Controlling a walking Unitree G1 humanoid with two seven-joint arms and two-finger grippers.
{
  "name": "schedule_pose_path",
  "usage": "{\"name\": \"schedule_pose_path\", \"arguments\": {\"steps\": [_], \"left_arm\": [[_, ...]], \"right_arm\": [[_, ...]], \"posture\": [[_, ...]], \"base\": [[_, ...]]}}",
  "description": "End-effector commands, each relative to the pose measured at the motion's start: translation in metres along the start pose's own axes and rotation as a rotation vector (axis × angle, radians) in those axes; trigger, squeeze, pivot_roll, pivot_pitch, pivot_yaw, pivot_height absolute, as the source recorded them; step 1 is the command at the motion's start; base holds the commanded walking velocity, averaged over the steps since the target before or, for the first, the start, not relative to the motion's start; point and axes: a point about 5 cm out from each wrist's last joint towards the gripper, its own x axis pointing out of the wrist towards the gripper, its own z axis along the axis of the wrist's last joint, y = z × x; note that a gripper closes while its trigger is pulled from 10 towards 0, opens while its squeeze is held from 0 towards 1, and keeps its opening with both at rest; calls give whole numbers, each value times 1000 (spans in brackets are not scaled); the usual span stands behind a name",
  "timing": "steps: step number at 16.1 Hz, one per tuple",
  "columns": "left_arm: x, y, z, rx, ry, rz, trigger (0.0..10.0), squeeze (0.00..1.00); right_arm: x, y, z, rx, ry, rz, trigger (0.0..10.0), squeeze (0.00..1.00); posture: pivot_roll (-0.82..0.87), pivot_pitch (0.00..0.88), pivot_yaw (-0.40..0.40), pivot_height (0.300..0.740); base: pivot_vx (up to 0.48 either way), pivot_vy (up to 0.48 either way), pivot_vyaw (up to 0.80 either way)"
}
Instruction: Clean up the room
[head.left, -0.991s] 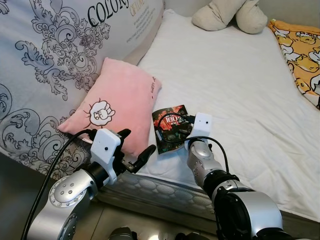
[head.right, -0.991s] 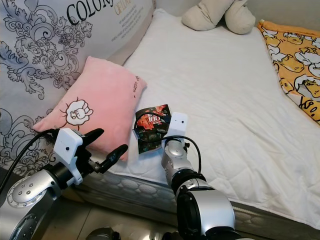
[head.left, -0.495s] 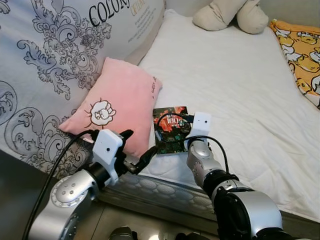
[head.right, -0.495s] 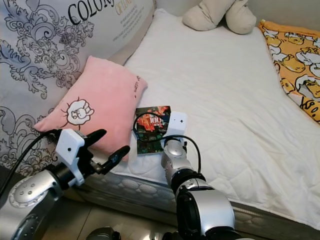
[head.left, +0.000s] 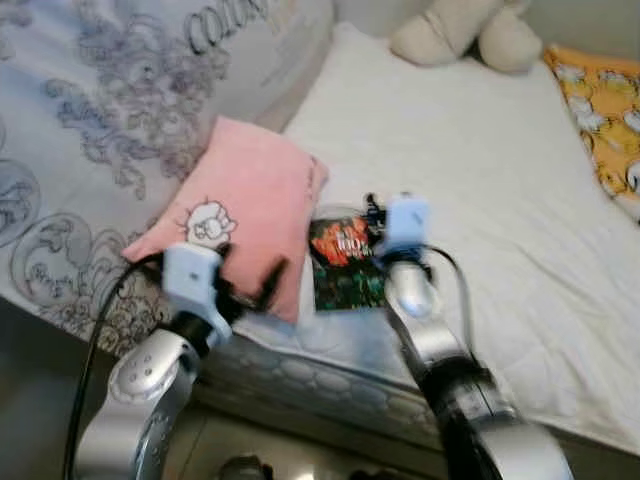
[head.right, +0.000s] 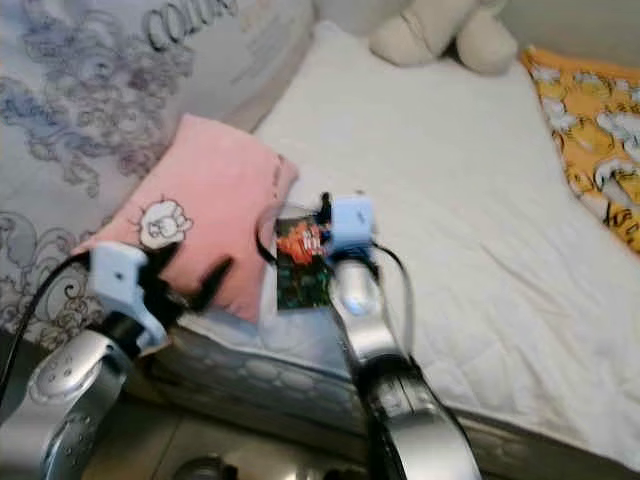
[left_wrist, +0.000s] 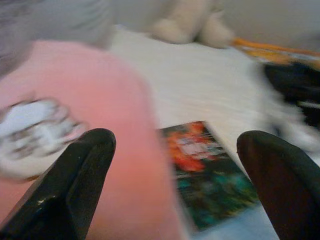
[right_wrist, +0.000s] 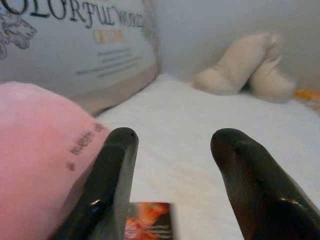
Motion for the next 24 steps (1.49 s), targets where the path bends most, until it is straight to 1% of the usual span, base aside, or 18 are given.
{"name": "schedule_pose_path", "arguments": {"steps": [1,2,3,4,5,6,7,8,11,12,13,14,15,16,18,20,22,24], "left_arm": [[3,0,-2,2,-5,28,10000,0],[6,-1,-2,2,-16,36,10000,0],[12,-2,-2,-8,-36,76,10000,0],[11,-1,-4,-23,-48,175,10000,0],[10,0,-5,-24,-54,209,10000,0],[7,1,-6,-5,-64,268,10000,0],[7,4,-9,36,-54,282,10000,0],[7,9,-14,94,-33,282,10000,0],[4,15,-22,150,-10,272,10000,0],[8,13,-22,143,-13,268,10000,0],[12,9,-20,141,-25,255,10000,0],[14,5,-19,139,-42,238,10000,0],[15,4,-19,136,-48,232,10000,0],[18,4,-24,100,-45,239,10000,0],[30,3,-24,76,-42,223,10000,0],[35,2,-18,106,-67,196,10000,0],[35,2,-18,111,-77,180,10000,0],[35,-4,-16,87,-108,138,10000,0]], "right_arm": [[-2,-18,6,-44,-47,-19,10000,0],[-8,-30,8,-69,-68,-42,10000,0],[-16,-48,15,-108,-117,-73,10000,0],[-28,-67,25,-121,-157,-124,10000,0],[-33,-72,28,-126,-168,-136,10000,0],[-53,-79,28,-124,-147,-139,10000,0],[-66,-83,15,-79,-86,-141,10000,0],[-82,-81,-8,30,28,-86,10000,0],[-89,-77,-17,112,83,-34,10000,0],[-93,-77,-22,209,121,-33,10000,0],[-93,-76,-25,285,139,-34,10000,0],[-90,-76,-25,317,137,-30,10000,0],[-89,-76,-25,319,132,-22,10000,0],[-76,-69,-22,280,106,23,10000,0],[-62,-60,-17,262,102,52,10000,0],[-57,-62,-17,246,119,32,10000,0],[-54,-65,-20,228,125,27,10000,0],[-50,-69,-20,227,127,16,10000,0]], "posture": [[148,0,-65,740],[128,0,-77,740],[116,0,-92,740],[103,0,-93,740],[90,0,-91,740],[73,0,-88,740],[67,0,-82,740],[55,0,-74,740],[43,0,-65,740],[39,0,-59,740],[38,0,-55,740],[27,0,-41,740],[27,0,-41,740],[4,0,-29,740],[-1,0,-20,740],[-7,0,-12,740],[-8,0,-13,740],[-9,0,-11,740]], "base": [[0,0,0],[0,0,0],[0,0,0],[0,0,0],[0,0,0],[0,0,0],[0,0,0],[0,0,0],[0,0,0],[0,0,0],[0,0,0],[0,0,0],[0,0,0],[0,-428,0],[0,-428,0],[0,-426,0],[0,-428,0],[0,-437,0]]}}
